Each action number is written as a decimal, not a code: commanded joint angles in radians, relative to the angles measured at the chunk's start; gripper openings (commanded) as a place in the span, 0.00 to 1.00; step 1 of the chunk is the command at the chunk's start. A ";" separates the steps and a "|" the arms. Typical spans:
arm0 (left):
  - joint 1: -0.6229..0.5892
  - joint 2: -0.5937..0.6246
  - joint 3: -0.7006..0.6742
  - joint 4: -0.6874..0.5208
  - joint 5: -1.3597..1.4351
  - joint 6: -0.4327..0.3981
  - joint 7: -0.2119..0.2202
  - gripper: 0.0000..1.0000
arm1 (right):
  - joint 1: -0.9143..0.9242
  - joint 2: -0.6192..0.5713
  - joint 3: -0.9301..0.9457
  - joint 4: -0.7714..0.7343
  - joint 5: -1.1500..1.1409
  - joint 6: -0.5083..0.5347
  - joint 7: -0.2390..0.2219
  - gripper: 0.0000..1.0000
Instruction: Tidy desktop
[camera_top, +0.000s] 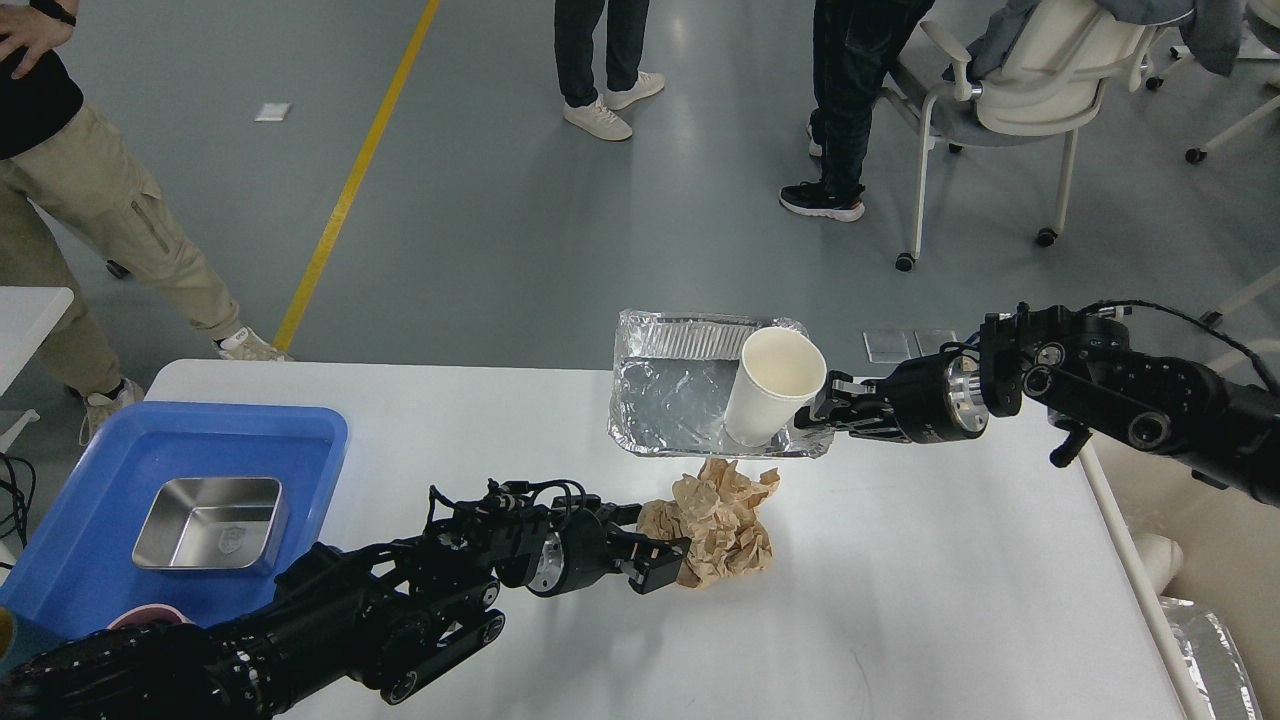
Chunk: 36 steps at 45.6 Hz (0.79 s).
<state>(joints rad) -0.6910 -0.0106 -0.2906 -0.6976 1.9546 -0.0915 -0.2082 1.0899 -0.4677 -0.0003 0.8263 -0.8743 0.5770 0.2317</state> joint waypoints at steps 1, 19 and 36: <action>0.002 0.004 0.015 0.013 -0.002 -0.004 -0.007 0.05 | 0.001 -0.020 0.008 0.034 0.000 -0.009 0.000 0.00; 0.007 0.020 0.030 0.023 0.003 -0.002 -0.030 0.00 | -0.004 -0.035 0.022 0.056 0.000 -0.016 0.000 0.00; 0.008 0.049 0.048 -0.003 0.004 0.001 -0.102 0.00 | -0.007 -0.037 0.020 0.053 0.000 -0.016 0.000 0.00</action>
<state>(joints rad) -0.6828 0.0167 -0.2478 -0.6847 1.9586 -0.0916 -0.2946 1.0828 -0.5061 0.0215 0.8819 -0.8743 0.5614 0.2317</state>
